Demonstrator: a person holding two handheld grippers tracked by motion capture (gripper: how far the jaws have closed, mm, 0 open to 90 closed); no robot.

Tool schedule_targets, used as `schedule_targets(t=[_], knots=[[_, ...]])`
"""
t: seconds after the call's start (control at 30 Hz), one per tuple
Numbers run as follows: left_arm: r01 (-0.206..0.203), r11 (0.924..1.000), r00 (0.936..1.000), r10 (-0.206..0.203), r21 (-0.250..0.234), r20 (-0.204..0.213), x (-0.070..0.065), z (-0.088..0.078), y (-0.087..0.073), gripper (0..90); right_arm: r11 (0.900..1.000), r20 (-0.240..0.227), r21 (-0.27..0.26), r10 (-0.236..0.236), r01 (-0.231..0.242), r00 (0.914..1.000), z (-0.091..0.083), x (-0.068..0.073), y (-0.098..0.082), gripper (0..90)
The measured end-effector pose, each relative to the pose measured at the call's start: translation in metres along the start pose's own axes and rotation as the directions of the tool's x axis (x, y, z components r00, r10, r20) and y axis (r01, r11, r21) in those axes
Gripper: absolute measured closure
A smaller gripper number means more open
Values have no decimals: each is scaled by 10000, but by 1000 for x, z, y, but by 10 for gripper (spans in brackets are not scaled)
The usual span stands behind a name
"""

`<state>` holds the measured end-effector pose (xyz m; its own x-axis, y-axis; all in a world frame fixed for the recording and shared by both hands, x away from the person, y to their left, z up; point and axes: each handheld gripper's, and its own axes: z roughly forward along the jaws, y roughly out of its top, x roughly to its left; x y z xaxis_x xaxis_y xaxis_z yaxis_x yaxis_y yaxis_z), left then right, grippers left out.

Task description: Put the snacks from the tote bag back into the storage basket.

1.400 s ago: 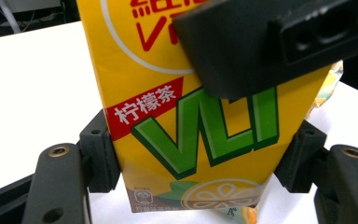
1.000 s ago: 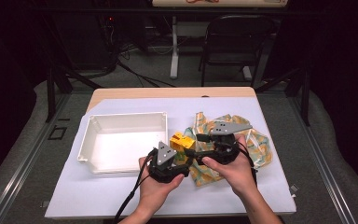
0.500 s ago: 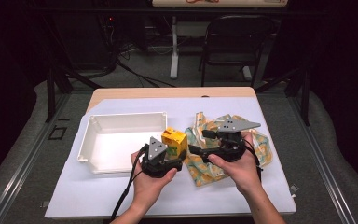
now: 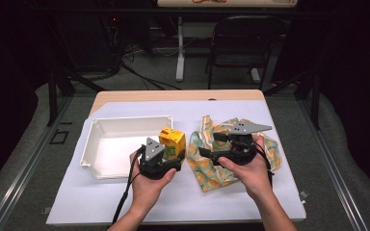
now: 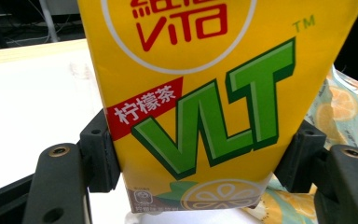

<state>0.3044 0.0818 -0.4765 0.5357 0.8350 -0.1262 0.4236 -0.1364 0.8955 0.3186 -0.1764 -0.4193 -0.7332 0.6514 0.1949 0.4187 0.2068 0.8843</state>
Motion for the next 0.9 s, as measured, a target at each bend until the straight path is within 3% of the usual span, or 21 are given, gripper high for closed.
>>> schedule_targets(t=[0.53,0.83,0.9], knots=[[268,9994,9981,-280,-227,-546,19,-8,5,307,9996,229,282,64,-70,9997,-4,-9,-10,188],[456,9986,9956,-476,-267,-811,31,-6,4,307,9998,826,138,158,-170,9965,-25,-24,-27,188],[505,9983,9947,-530,-303,-877,34,-6,4,306,9997,1198,-138,237,-222,9925,-29,-28,-34,196]])
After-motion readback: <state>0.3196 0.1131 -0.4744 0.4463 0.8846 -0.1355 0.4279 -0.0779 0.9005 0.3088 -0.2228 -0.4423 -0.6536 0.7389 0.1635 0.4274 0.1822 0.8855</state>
